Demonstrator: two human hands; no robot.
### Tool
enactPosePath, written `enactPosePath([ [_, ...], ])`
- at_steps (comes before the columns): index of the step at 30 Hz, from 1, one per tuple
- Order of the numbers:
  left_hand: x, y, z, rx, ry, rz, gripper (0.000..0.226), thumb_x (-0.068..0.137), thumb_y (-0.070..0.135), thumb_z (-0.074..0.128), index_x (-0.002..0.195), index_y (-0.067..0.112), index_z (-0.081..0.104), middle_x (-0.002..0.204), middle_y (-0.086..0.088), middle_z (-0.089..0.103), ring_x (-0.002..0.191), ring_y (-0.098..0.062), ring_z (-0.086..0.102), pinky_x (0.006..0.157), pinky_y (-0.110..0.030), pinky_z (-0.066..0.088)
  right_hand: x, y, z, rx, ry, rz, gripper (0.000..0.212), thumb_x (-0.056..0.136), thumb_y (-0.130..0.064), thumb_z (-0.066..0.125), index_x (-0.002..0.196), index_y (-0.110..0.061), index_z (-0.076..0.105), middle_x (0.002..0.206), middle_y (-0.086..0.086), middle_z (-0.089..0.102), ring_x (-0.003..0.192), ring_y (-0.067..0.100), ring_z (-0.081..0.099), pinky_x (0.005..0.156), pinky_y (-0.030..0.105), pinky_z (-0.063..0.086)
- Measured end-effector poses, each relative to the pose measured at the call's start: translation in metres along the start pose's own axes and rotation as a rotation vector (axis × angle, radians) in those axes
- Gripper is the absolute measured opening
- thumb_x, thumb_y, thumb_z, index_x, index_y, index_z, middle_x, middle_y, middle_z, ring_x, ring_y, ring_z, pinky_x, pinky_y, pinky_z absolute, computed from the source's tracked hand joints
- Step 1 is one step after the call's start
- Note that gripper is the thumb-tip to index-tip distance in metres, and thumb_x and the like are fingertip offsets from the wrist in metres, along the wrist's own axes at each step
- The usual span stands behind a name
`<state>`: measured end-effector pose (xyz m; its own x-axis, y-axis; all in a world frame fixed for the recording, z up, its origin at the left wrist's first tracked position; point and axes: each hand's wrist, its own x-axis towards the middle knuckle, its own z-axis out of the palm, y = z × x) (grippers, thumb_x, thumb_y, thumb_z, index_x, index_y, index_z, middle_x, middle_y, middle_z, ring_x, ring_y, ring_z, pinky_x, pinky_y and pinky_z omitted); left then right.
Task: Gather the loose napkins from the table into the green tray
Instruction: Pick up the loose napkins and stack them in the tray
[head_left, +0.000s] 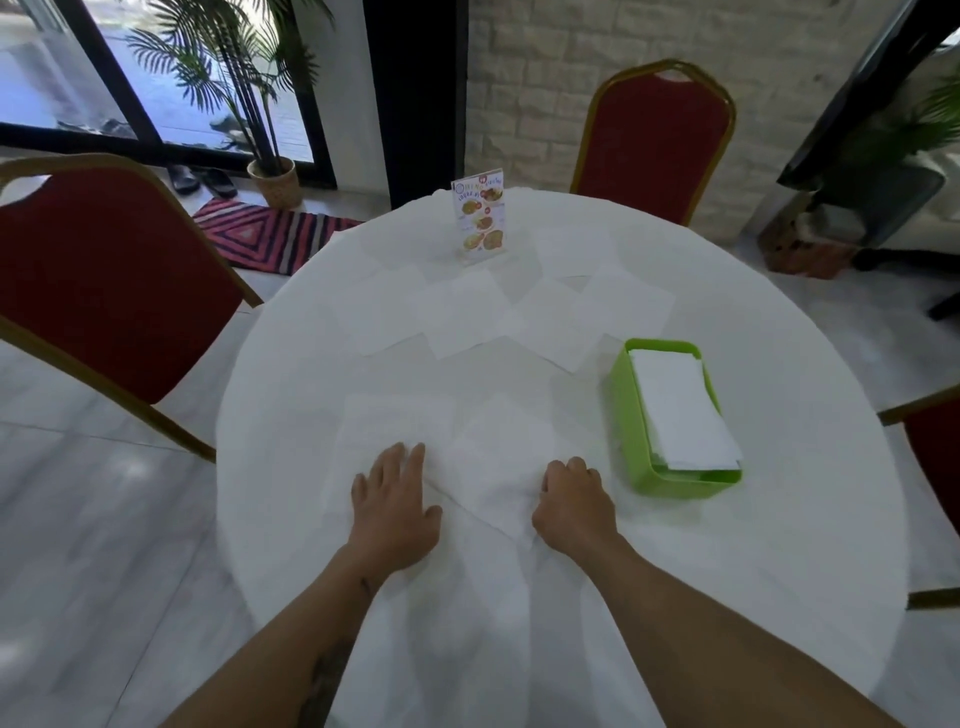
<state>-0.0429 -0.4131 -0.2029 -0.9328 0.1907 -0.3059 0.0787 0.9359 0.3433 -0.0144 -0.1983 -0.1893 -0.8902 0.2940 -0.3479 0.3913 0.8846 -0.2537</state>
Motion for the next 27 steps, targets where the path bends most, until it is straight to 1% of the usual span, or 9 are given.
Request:
enactPosePath([
  [4, 0.005, -0.014, -0.011, 0.014, 0.017, -0.046, 0.078, 0.087, 0.035, 0.051, 0.151, 0.024, 0.007, 0.16, -0.007, 0.002, 0.147, -0.028, 0.001, 0.119, -0.051, 0.003, 0.0, 0.0, -0.001, 0.124, 0.003, -0.033, 0.016, 0.08, -0.012, 0.044, 0.091, -0.016, 0.054, 0.101, 0.002, 0.049, 0.097, 0.024, 0.05, 0.074, 0.033, 0.044],
  [7, 0.006, -0.006, -0.018, 0.005, 0.042, 0.055, 0.073, 0.082, 0.024, 0.051, 0.148, 0.027, 0.019, 0.158, -0.004, 0.011, 0.146, -0.024, 0.005, 0.119, -0.049, 0.002, -0.002, 0.007, -0.003, 0.223, -0.001, -0.105, 0.01, 0.079, -0.01, 0.047, 0.081, -0.018, 0.054, 0.09, -0.003, 0.049, 0.081, 0.017, 0.051, 0.069, 0.034, 0.047],
  [10, 0.004, 0.008, -0.019, -0.057, 0.041, 0.172, 0.069, 0.08, 0.016, 0.048, 0.144, 0.028, 0.028, 0.155, -0.001, 0.021, 0.144, -0.022, 0.013, 0.119, -0.046, 0.007, -0.006, 0.015, -0.007, 0.269, 0.014, -0.161, 0.009, 0.081, -0.013, 0.052, 0.078, -0.02, 0.054, 0.087, -0.004, 0.052, 0.076, 0.014, 0.053, 0.07, 0.035, 0.049],
  [15, 0.009, 0.03, -0.017, -0.16, 0.016, 0.187, 0.065, 0.088, 0.012, 0.041, 0.148, 0.026, 0.023, 0.157, -0.002, 0.022, 0.142, -0.025, 0.023, 0.116, -0.044, 0.018, -0.011, 0.024, -0.018, 0.371, 0.091, -0.174, 0.012, 0.081, -0.014, 0.054, 0.072, -0.022, 0.053, 0.069, -0.004, 0.06, 0.065, 0.015, 0.056, 0.062, 0.039, 0.049],
  [17, 0.014, 0.039, -0.019, -0.178, -0.021, 0.156, 0.063, 0.091, 0.015, 0.041, 0.149, 0.025, 0.02, 0.153, -0.006, 0.028, 0.137, -0.028, 0.032, 0.113, -0.045, 0.024, -0.014, 0.028, -0.022, 0.374, 0.093, -0.194, 0.011, 0.08, -0.016, 0.054, 0.071, -0.023, 0.052, 0.066, -0.005, 0.061, 0.063, 0.015, 0.057, 0.06, 0.039, 0.049],
  [20, 0.017, 0.051, -0.019, -0.151, -0.072, 0.117, 0.062, 0.093, 0.024, 0.041, 0.15, 0.027, 0.016, 0.135, -0.01, 0.049, 0.121, -0.031, 0.047, 0.105, -0.046, 0.035, -0.022, 0.035, -0.021, 0.356, 0.076, -0.213, 0.012, 0.08, -0.017, 0.053, 0.071, -0.024, 0.05, 0.066, -0.005, 0.06, 0.063, 0.016, 0.057, 0.061, 0.041, 0.05],
  [22, 0.017, 0.058, -0.016, -0.148, -0.095, 0.103, 0.065, 0.092, 0.026, 0.042, 0.15, 0.028, 0.014, 0.129, -0.01, 0.055, 0.117, -0.032, 0.05, 0.102, -0.046, 0.038, -0.026, 0.039, -0.018, 0.36, 0.075, -0.192, 0.011, 0.079, -0.017, 0.053, 0.072, -0.023, 0.051, 0.068, -0.005, 0.06, 0.065, 0.016, 0.057, 0.063, 0.042, 0.051],
  [25, 0.014, 0.063, -0.014, -0.251, -0.122, 0.036, 0.067, 0.09, 0.024, 0.044, 0.15, 0.029, 0.015, 0.129, -0.011, 0.056, 0.114, -0.032, 0.054, 0.096, -0.039, 0.043, -0.031, 0.042, -0.015, 0.335, 0.04, -0.165, 0.009, 0.079, -0.016, 0.052, 0.078, -0.025, 0.051, 0.08, -0.006, 0.058, 0.075, 0.016, 0.055, 0.069, 0.039, 0.051],
  [27, 0.015, 0.064, -0.016, -0.384, -0.157, -0.053, 0.069, 0.087, 0.021, 0.047, 0.149, 0.029, 0.019, 0.133, -0.011, 0.053, 0.114, -0.031, 0.054, 0.091, -0.034, 0.044, -0.034, 0.044, -0.015, 0.289, 0.003, -0.161, 0.018, 0.079, -0.015, 0.05, 0.093, -0.026, 0.052, 0.095, -0.006, 0.055, 0.087, 0.017, 0.053, 0.076, 0.037, 0.05],
])
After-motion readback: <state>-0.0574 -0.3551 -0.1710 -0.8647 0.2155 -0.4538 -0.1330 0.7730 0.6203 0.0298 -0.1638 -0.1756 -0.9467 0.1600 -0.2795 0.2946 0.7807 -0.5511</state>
